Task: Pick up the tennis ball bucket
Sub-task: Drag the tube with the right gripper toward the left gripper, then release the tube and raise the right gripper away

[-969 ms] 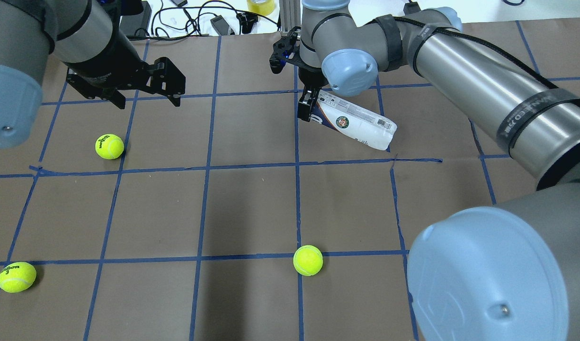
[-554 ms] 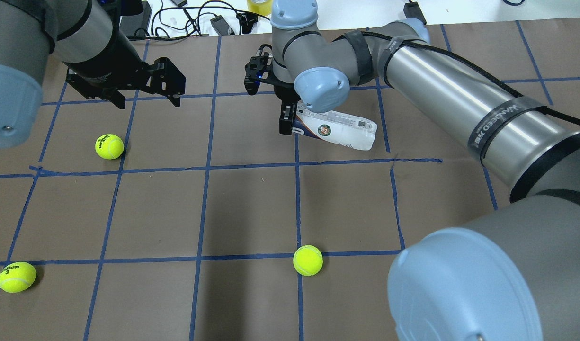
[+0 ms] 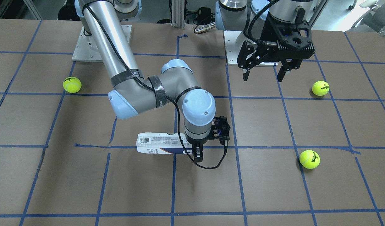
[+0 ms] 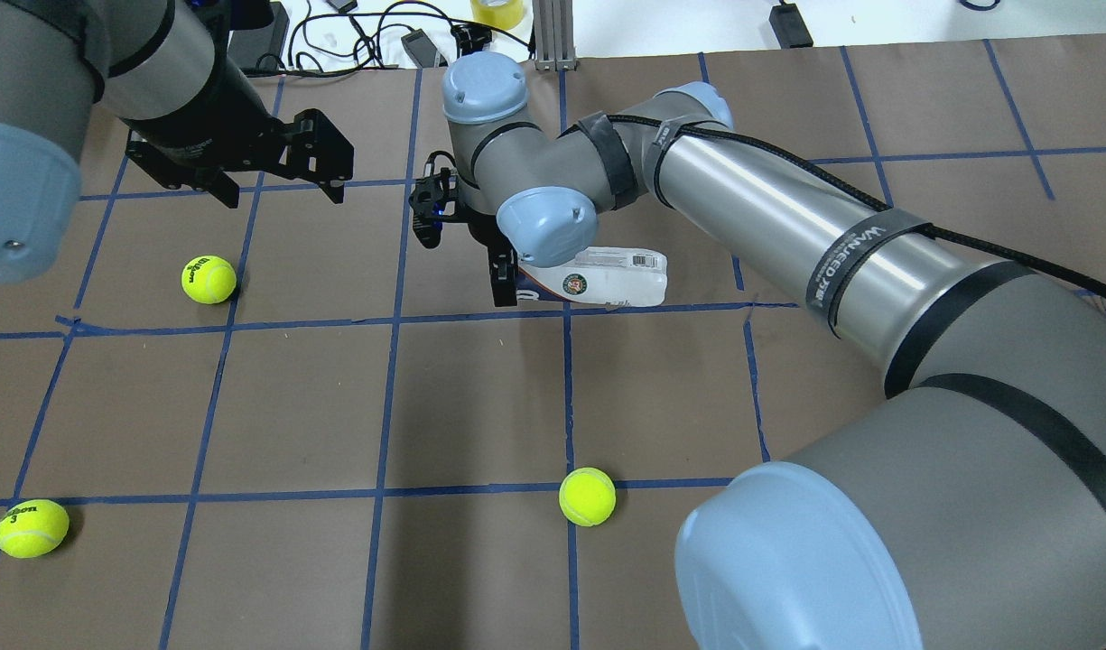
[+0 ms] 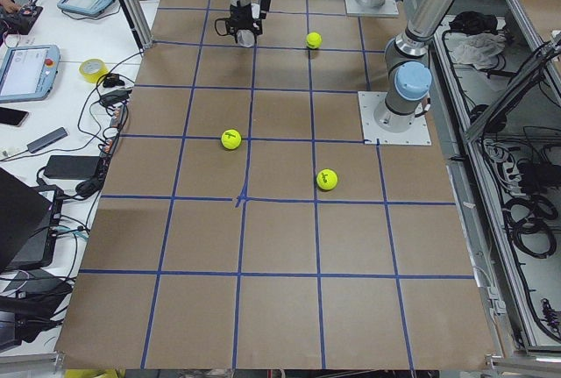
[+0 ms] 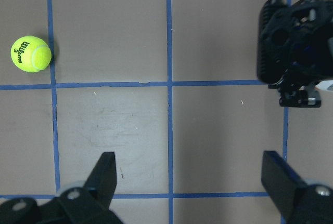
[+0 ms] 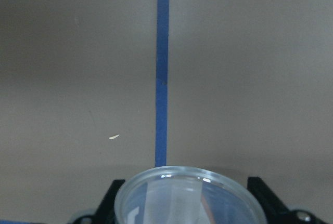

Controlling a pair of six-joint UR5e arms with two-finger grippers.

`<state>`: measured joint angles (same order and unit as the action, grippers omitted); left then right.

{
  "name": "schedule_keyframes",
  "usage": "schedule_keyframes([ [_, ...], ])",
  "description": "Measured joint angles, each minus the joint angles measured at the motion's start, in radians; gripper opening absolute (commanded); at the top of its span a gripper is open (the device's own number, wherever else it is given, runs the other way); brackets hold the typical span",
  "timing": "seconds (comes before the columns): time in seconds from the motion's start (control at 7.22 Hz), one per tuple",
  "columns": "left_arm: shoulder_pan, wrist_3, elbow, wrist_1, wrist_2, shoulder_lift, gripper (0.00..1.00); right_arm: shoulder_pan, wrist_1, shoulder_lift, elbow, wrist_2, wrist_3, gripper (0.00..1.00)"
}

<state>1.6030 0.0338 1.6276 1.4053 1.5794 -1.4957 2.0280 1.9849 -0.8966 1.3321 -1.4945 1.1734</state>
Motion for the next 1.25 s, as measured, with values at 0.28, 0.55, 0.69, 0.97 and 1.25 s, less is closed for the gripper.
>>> schedule_keyframes([
  [0.28,0.000,0.000,0.000,0.000,0.001,0.000,1.00,0.012,0.024,0.019,-0.001,0.047,0.020,0.49],
  [0.55,0.000,0.000,0.000,0.001,0.001,0.000,1.00,0.014,0.031,0.033,-0.001,0.082,0.030,0.71],
  [0.69,0.000,0.000,-0.001,0.001,0.003,0.000,1.00,0.016,0.033,0.031,-0.001,0.082,0.023,1.00],
  [0.97,0.001,0.003,-0.009,0.021,0.028,0.007,1.00,0.018,0.032,0.028,-0.002,0.086,-0.001,1.00],
  [1.25,0.001,0.012,-0.009,0.030,0.053,0.006,1.00,0.015,0.029,0.015,-0.002,0.093,-0.006,1.00],
])
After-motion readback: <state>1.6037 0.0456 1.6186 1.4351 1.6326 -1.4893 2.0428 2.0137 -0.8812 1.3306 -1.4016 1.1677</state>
